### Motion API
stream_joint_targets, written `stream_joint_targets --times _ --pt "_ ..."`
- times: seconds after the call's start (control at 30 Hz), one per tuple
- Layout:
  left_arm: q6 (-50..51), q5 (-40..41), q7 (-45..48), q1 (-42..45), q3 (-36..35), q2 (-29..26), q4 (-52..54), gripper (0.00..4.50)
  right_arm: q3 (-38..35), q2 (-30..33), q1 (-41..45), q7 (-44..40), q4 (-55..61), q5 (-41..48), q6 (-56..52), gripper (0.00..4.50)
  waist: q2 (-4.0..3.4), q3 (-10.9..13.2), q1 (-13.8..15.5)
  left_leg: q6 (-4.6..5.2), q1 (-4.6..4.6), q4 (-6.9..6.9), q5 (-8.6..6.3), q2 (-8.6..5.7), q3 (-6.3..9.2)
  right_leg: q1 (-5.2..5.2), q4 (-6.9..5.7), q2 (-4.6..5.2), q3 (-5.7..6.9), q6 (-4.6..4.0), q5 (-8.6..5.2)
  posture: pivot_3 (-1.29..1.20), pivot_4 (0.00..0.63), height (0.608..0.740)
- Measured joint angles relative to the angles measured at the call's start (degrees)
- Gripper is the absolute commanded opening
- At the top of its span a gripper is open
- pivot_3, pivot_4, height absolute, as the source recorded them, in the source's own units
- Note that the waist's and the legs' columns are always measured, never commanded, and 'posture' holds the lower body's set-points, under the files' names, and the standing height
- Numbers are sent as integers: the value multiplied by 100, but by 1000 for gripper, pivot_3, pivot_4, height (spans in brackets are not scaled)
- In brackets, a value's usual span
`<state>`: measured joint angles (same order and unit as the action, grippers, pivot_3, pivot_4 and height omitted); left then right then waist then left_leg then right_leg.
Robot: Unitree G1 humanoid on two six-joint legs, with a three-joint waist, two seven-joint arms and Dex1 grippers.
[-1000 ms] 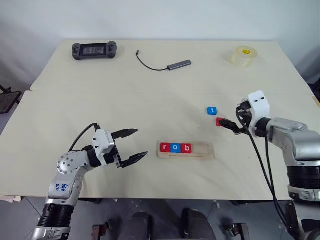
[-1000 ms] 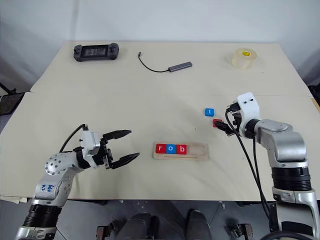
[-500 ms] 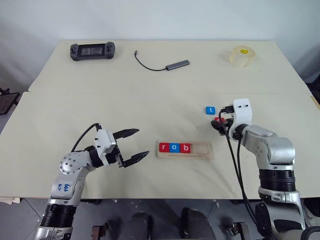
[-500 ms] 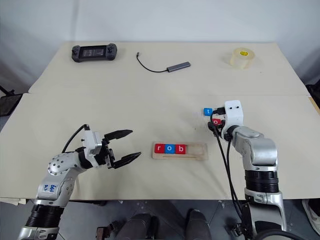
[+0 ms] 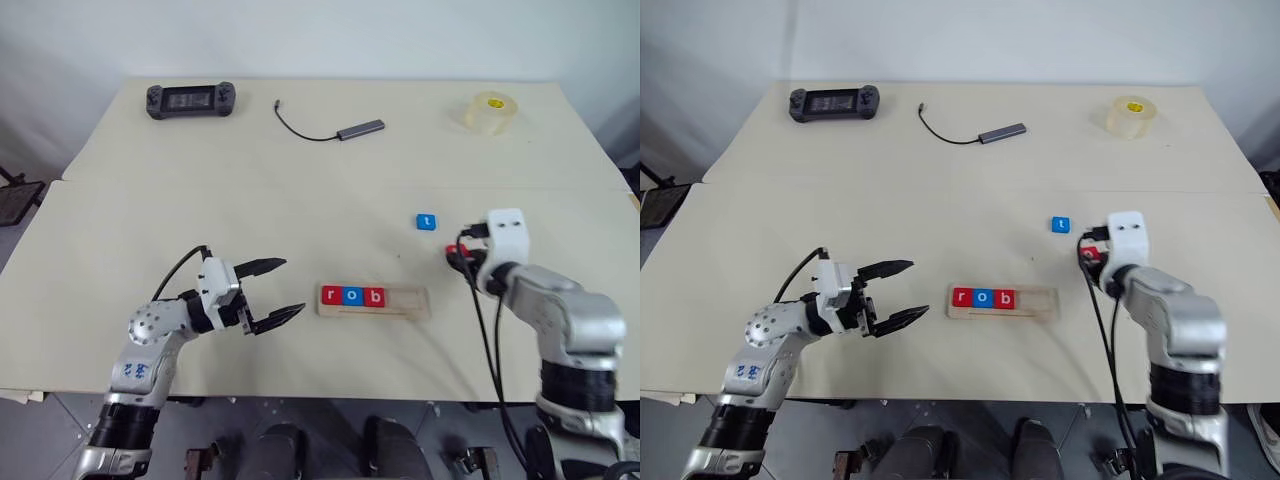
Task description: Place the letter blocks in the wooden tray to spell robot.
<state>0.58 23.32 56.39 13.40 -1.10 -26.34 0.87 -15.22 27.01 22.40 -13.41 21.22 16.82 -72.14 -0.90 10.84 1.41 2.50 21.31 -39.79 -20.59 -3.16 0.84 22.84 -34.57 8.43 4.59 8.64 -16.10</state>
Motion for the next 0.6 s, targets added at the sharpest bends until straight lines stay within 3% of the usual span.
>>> stream_joint_targets --times 0.13,0.3,0.5,0.6 --pt "-4 0 101 69 25 57 -175 4500 -266 -58 -573 5 893 169 -643 1461 1 0 -41 0 -5 4 0 2 -10 0 3 -2 -8 0 0 0 150 740" --pt "-3 0 307 112 62 55 -279 4500 -534 -686 -1161 178 1884 182 -1158 1461 0 -1 -42 -2 -11 9 1 6 -12 1 1 -7 -14 -1 0 0 150 740" --pt "0 0 383 187 82 48 -357 4500 -534 -677 -1159 71 2005 264 -1349 3408 2 -3 -42 0 -12 8 1 2 -11 1 -1 -4 -17 -1 0 0 150 740" --pt "0 0 407 204 59 -2 -364 4500 -534 106 -1083 -353 1649 394 -1168 3408 2 -2 -26 4 -10 8 2 -5 -12 1 1 1 -18 0 0 0 150 740"
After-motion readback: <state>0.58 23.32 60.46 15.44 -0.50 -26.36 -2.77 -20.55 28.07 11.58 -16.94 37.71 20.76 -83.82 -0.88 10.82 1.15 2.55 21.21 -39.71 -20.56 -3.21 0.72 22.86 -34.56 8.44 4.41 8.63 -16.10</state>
